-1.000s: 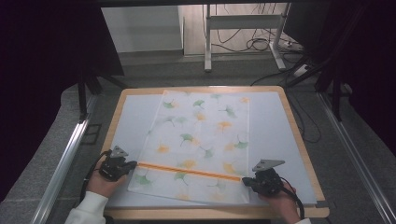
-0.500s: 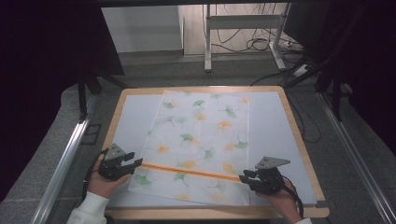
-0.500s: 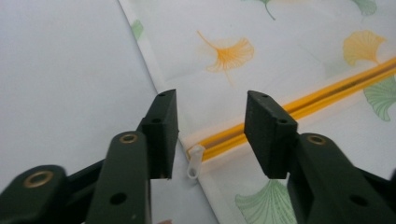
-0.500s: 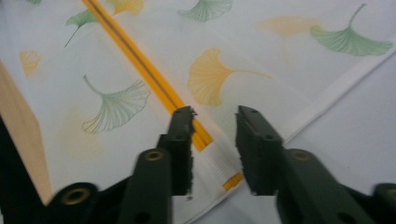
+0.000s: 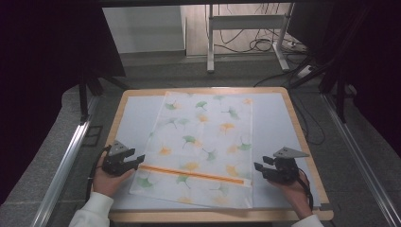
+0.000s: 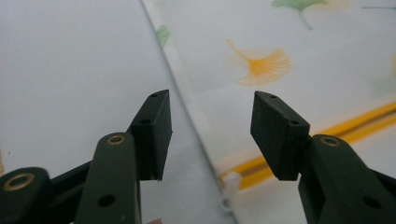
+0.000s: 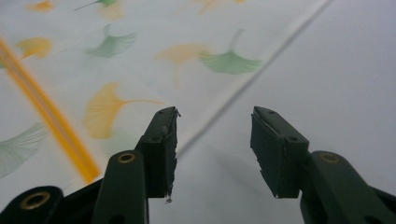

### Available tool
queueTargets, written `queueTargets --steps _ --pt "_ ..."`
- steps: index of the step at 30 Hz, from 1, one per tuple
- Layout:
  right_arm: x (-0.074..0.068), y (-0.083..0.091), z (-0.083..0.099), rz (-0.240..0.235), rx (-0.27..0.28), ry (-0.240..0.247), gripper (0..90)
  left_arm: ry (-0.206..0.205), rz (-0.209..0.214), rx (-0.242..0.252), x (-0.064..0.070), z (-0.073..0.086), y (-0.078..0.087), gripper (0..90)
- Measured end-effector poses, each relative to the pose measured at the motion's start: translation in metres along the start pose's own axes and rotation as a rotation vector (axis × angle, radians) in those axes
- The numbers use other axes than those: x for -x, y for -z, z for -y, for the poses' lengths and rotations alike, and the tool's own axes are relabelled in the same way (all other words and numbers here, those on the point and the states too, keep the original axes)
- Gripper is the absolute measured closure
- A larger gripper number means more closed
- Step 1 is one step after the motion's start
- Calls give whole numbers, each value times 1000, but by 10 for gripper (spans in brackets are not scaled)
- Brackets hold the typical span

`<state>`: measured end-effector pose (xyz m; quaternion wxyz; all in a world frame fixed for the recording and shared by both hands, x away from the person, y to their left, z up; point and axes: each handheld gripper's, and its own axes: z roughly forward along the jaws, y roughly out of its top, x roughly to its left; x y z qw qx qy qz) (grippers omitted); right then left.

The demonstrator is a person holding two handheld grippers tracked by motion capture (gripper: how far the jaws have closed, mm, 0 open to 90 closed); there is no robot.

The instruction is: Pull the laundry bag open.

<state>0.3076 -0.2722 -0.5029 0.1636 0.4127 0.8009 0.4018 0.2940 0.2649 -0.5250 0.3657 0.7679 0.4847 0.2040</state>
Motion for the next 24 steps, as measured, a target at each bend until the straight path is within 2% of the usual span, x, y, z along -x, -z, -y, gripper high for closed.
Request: queueTargets --steps 3,8,17,24 --pt "13 2 3 37 7 -30 495 9 -13 -20 -6 3 -4 469" --pt "25 6 8 75 2 -61 483 40 -17 -2 -14 8 5 454" --pt "20 7 7 71 8 -41 469 24 -3 -8 -10 8 6 446" --pt "22 7 8 76 13 -49 445 29 7 -6 -11 8 7 441"
